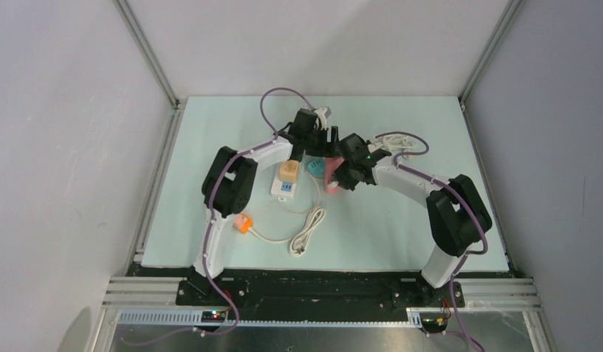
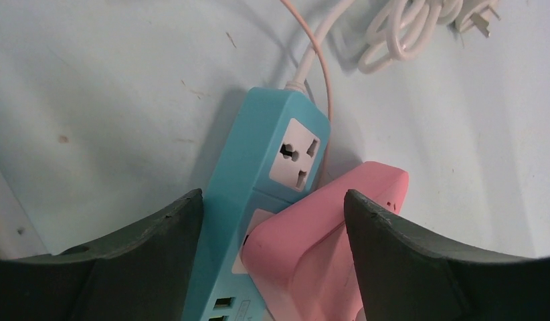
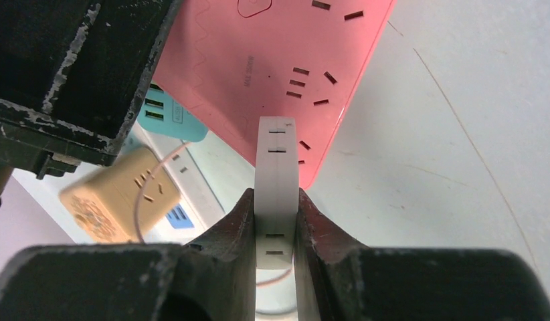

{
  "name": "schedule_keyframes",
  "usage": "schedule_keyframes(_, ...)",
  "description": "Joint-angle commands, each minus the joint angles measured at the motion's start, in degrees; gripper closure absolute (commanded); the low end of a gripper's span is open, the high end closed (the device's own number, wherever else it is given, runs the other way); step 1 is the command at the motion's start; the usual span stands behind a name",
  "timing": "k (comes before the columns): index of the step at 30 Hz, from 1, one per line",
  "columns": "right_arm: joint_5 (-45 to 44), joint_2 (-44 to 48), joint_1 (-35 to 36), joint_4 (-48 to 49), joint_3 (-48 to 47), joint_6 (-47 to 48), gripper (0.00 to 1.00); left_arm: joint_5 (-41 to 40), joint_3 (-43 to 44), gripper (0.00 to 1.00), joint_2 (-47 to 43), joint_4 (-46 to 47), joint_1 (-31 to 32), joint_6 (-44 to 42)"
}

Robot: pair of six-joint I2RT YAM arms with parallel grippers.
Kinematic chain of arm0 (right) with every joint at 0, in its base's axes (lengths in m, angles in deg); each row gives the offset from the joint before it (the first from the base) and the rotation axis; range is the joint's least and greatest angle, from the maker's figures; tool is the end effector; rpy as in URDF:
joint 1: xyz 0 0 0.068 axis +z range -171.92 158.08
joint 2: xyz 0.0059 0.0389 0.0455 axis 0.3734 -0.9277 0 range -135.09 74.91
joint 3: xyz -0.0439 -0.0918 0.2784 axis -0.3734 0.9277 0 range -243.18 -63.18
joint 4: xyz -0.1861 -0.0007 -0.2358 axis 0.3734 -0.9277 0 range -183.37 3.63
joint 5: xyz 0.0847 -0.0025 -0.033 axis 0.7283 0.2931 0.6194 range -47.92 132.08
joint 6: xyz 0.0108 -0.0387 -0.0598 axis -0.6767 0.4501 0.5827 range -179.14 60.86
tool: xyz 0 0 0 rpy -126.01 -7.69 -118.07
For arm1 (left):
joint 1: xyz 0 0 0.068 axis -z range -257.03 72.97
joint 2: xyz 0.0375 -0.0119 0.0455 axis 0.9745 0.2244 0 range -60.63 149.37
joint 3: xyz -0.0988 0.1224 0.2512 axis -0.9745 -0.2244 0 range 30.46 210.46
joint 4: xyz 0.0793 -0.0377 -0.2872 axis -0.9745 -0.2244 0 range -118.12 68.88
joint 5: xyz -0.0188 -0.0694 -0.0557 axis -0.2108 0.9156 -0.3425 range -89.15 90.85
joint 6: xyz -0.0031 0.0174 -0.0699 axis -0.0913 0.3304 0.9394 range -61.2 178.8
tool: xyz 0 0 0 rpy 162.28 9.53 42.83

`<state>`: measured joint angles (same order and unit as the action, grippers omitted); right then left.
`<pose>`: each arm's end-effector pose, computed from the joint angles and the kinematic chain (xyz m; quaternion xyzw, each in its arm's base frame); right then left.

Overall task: Insert the plug
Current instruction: Insert the plug into the socket.

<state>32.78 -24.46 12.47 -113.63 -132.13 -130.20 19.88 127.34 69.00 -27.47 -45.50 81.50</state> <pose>0.3480 0.2266 0.1926 0.3226 0.9016 0.1735 0.2299 0.4826 -0.3189 0.1490 0.1394 0.8824 -0.3260 0.3092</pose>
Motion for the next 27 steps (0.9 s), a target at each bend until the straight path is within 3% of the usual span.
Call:
schedule_keyframes(1, 1.21, 3.68, 0.11, -4.25, 1.98, 5.15, 1.00, -1.39, -4.94, 0.21, -4.43, -8.12, 5.25, -1.12)
schedule_keyframes(9, 5.41, 13.08, 0.37, -7.97, 10.19, 10.14, 1.00, -4.12, -14.07, 0.29, -11.13, -5.66, 13.61, 6.47)
schedule_keyframes(16, 3.65, 22.32, 2.09, -8.21, 18.92, 4.02, 1.00, -5.33, -25.14, 0.31, -17.93, 5.25, 17.63, 18.80)
schedule_keyframes(21, 0.07, 22.08, 4.89, -10.86, 20.76, -6.56, 1.00, -5.99, -26.06, 0.32, -17.75, 6.04, 18.51, 18.14)
schedule_keyframes(27, -2.96, 19.43, 8.36, -9.22, 23.96, -12.98, 1.00, -5.72, -27.76, 0.37, -16.72, 6.03, 19.24, 10.47)
